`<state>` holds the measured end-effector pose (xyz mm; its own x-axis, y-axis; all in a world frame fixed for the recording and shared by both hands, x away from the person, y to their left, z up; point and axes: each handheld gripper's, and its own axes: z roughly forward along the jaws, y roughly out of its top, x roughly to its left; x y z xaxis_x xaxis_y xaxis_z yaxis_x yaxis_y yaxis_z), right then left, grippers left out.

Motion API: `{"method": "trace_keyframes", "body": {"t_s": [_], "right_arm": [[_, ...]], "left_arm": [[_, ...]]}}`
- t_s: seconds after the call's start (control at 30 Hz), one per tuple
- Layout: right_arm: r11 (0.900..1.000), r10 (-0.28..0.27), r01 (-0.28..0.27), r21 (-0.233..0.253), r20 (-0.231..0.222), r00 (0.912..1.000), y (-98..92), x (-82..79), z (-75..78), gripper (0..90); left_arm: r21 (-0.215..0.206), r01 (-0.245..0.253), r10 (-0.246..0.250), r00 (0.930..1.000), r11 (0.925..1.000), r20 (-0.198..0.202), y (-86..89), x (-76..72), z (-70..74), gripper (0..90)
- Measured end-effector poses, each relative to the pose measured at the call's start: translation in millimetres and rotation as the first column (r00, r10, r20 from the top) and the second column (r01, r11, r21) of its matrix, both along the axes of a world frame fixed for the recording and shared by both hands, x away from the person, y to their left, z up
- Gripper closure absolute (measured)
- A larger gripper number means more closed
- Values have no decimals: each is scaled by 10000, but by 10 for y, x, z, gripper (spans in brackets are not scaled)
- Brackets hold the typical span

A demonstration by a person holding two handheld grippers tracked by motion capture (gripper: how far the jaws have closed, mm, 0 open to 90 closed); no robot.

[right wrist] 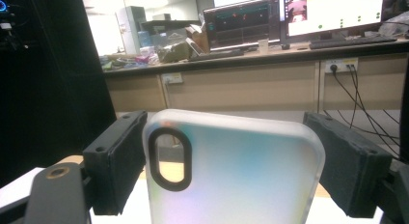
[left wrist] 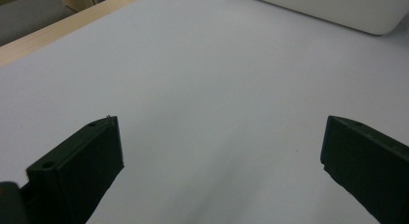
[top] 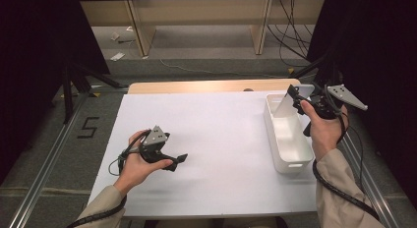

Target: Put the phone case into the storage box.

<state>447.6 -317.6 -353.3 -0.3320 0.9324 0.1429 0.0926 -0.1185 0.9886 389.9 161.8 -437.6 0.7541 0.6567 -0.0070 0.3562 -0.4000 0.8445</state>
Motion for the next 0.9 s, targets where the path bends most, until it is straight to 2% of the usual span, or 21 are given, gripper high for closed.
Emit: {"method": "trace_keyframes", "body": {"t_s": [0.9], "right_arm": [[9991,-320,316,-268,-158,9994,-63,21,-44,192]], "left_arm": [[7,8,-8,10000,10000,0,1,1,0,6]]}}
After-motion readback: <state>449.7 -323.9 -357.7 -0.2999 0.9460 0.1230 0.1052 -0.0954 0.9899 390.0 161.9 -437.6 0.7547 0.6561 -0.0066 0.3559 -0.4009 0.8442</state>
